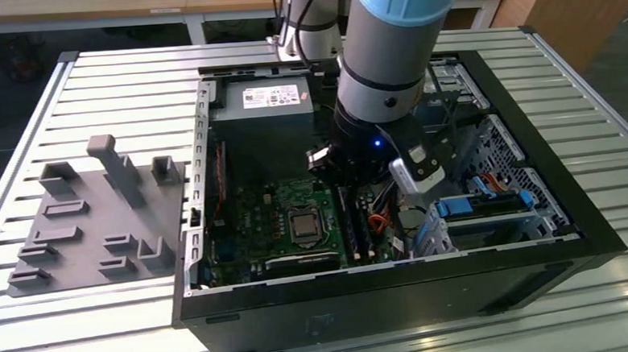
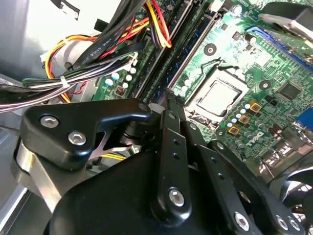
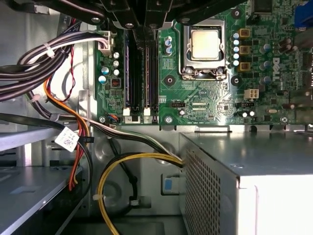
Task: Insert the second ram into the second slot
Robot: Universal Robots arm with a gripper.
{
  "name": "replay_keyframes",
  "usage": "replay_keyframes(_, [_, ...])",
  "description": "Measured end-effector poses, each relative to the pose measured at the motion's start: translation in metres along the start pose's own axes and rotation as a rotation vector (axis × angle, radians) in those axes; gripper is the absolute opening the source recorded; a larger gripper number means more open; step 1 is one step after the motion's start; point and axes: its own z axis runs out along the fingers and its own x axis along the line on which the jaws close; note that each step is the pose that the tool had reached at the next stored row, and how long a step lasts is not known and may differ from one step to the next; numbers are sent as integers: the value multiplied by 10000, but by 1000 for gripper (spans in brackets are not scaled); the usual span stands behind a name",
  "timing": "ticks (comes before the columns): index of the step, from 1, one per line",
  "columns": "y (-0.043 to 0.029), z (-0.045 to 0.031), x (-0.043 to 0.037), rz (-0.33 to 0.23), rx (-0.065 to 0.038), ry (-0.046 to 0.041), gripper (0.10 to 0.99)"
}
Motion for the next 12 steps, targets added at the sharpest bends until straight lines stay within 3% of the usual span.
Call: replay_keyframes(12, [2,-55,6,-1,-11,-1,106])
